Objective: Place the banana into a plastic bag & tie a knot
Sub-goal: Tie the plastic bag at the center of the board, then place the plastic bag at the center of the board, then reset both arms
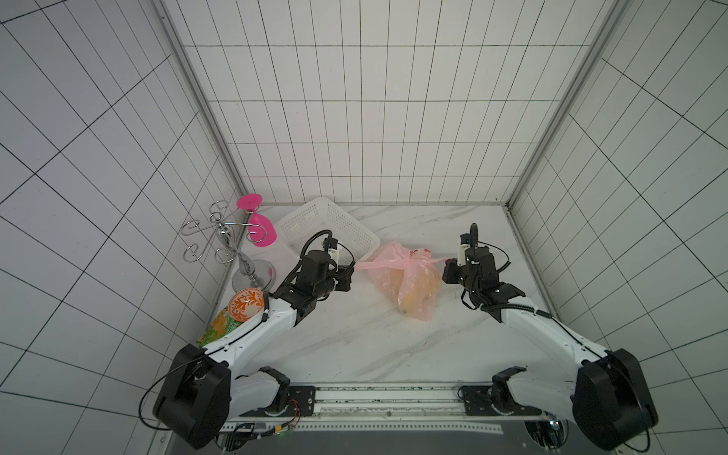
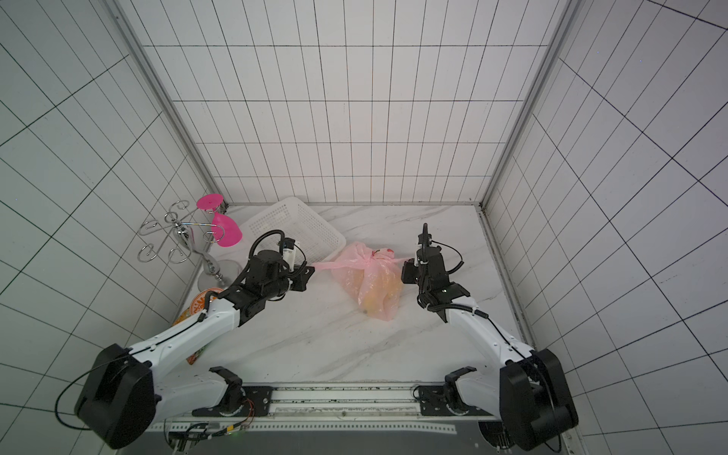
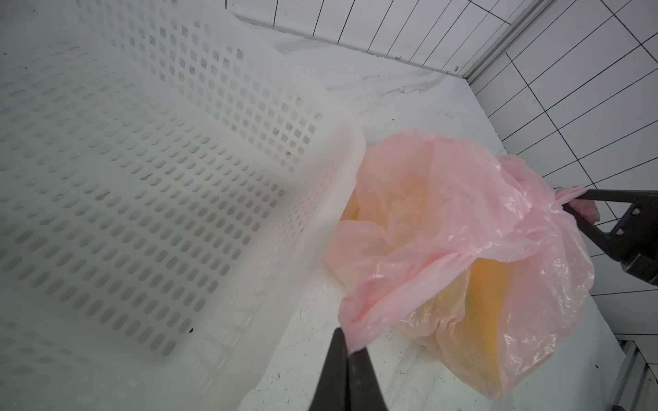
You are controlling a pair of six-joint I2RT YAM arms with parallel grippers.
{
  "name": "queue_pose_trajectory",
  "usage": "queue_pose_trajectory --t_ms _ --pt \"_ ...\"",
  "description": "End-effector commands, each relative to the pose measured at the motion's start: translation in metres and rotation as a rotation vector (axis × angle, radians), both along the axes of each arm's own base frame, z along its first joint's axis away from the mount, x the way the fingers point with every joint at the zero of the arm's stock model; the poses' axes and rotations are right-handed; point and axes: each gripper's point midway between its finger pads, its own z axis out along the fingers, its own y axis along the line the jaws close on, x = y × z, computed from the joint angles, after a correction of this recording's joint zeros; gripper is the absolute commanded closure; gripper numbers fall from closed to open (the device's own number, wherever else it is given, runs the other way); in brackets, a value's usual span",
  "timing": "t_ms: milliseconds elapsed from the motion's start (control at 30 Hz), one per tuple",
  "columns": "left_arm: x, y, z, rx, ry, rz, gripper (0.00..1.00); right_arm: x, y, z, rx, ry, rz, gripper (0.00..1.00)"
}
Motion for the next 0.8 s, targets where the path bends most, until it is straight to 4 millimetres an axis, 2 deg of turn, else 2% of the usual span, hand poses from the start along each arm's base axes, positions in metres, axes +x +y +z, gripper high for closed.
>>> queue_pose_trajectory --t_ms 0,100,133,167,233,267,300,367,467,533,567,600,667,767 --pt "0.014 0.028 -0.005 0.049 0.004 0.11 1.0 0.014 -0.047 0.034 -0.033 -0.104 -0.191 1.0" --pt "0.012 0.013 0.011 0.014 -0.031 0.037 1.0 0.014 -0.027 0.054 0.019 -0.139 -0.085 1.0" --pt "0.011 0.009 0.018 0.003 -0.043 0.014 0.95 0.012 -0.021 0.06 0.038 -0.144 -0.049 0.96" --pt "0.01 0.007 0.024 -0.003 -0.052 0.002 0.89 0.01 -0.015 0.065 0.057 -0.147 -0.018 0.87" --pt "0.007 0.007 0.04 -0.012 -0.087 -0.01 0.68 0.004 -0.005 0.081 0.094 -0.161 0.043 0.56" --pt "0.006 0.009 0.047 -0.01 -0.105 -0.003 0.58 0.0 -0.002 0.088 0.107 -0.171 0.063 0.47" --pt "0.005 0.015 0.054 -0.002 -0.127 0.017 0.44 -0.005 -0.001 0.097 0.119 -0.189 0.079 0.38" --pt "0.004 0.032 0.066 0.021 -0.17 0.095 0.31 -0.015 -0.004 0.111 0.138 -0.229 0.086 0.27" --pt "0.006 0.074 0.074 0.072 -0.246 0.303 0.2 -0.024 -0.03 0.122 0.133 -0.291 -0.016 0.15" --pt "0.005 0.108 0.069 0.115 -0.272 0.457 0.15 -0.026 -0.055 0.12 0.118 -0.315 -0.118 0.12" --pt "0.004 0.126 0.064 0.149 -0.282 0.542 0.04 -0.025 -0.072 0.116 0.107 -0.324 -0.189 0.11" --pt "0.004 0.14 0.06 0.178 -0.295 0.609 0.02 -0.025 -0.085 0.11 0.09 -0.332 -0.251 0.09" --pt "0.003 0.17 0.049 0.265 -0.322 0.752 0.02 -0.022 -0.116 0.084 0.043 -0.32 -0.394 0.07" --pt "0.006 0.196 0.035 0.394 -0.347 0.862 0.02 -0.017 -0.144 0.043 -0.053 -0.27 -0.524 0.01"
